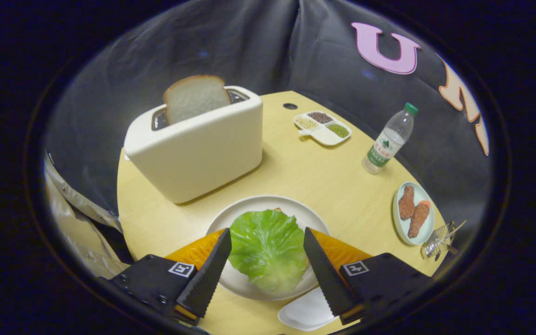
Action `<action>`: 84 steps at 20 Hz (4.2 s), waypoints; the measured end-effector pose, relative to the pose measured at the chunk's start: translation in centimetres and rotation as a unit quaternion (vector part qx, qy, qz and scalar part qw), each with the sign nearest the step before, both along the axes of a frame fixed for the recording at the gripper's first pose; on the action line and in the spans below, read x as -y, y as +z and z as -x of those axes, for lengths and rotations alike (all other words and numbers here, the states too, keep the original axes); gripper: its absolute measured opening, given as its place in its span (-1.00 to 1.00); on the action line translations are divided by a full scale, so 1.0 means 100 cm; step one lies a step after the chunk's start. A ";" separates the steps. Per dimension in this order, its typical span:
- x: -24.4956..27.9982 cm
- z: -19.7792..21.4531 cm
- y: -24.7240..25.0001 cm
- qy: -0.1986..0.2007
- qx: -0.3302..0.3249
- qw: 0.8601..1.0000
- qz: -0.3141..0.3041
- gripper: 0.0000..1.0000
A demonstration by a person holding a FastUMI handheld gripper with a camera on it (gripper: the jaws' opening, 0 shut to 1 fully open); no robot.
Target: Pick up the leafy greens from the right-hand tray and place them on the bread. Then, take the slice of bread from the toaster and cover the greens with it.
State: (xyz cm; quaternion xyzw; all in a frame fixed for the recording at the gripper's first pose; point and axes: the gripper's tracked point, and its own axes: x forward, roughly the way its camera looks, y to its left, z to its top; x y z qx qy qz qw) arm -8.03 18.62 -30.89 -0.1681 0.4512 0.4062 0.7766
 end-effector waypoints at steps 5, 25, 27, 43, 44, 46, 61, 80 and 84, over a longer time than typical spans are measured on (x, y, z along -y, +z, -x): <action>-0.025 -0.013 0.038 -0.017 0.022 0.999 -0.023 0.98; -0.167 -0.020 0.116 -0.032 -0.028 0.995 -0.090 0.97; -0.181 -0.022 0.117 -0.044 -0.038 0.994 -0.097 0.96; -0.201 -0.024 0.072 -0.109 -0.086 0.990 -0.039 0.62; -0.200 -0.023 0.069 -0.113 -0.086 0.989 -0.037 0.46; -0.194 -0.026 0.070 -0.121 -0.076 0.989 -0.025 0.13; -0.156 -0.037 0.125 -0.233 -0.097 0.955 -0.159 -0.86; -0.049 -0.040 0.087 -0.338 -0.106 0.915 -0.193 -0.87; -0.031 -0.033 0.062 -0.351 -0.105 0.914 -0.176 -0.86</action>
